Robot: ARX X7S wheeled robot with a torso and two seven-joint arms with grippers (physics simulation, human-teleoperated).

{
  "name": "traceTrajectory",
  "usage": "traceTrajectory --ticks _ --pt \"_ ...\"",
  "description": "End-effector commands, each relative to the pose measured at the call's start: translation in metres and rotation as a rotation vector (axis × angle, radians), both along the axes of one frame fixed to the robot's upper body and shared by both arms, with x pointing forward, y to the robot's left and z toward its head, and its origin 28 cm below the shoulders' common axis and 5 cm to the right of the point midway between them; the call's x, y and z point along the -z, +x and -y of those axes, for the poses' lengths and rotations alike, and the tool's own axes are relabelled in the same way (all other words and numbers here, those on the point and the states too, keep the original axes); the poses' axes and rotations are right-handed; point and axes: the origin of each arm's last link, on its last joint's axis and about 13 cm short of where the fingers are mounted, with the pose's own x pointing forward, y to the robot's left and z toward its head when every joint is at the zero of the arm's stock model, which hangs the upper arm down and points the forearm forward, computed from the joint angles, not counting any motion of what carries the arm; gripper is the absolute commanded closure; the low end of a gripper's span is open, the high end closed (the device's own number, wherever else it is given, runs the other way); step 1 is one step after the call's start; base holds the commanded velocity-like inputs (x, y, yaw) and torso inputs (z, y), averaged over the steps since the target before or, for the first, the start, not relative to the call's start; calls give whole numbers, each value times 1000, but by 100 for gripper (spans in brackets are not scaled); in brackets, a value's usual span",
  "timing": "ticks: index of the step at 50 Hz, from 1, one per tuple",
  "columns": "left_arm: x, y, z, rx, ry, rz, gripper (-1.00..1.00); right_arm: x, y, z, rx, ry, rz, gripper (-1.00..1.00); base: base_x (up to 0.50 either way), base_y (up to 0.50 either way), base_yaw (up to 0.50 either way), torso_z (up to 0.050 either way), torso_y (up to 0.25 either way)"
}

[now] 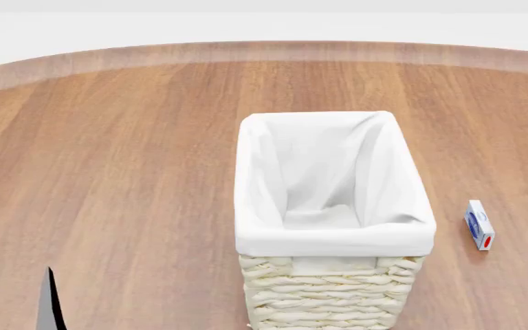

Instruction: Pick up the alphabet soup and put it in the basket.

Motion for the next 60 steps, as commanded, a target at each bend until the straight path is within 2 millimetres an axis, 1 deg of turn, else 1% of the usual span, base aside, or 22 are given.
traceTrajectory --ticks 1,9,30,46,55,56,57,59,60 --pt "-1 -1 0 -1 -1 2 -100 7 1 0 8 2 -14 -100 0 0 0 0 0" --pt "-1 -1 0 -1 0 3 -100 12 2 -1 9 1 -27 -100 0 0 0 0 0" --pt "-2 -2 -1 -2 -4 5 -100 28 14 -2 36 20 -44 -100 0 0 0 0 0" --pt "-1 -1 -1 -2 -5 2 -100 49 23 -3 52 39 -75 -100 0 0 0 0 0" --pt "-1 -1 -1 1 -5 1 -100 49 24 -4 53 52 -76 -100 0 0 0 0 0" --pt "-1 -1 -1 2 -5 0 -100 43 24 -3 55 52 -75 -100 0 0 0 0 0" --pt "-1 -1 0 3 -5 1 -100 48 24 -4 56 52 -75 -100 0 0 0 0 0" --pt "-2 -1 -1 3 -6 1 -100 49 24 -4 51 55 -73 -100 0 0 0 0 0" --pt "-2 -1 -1 2 -6 1 -100 49 25 -4 51 56 -73 100 0 0 0 0 0"
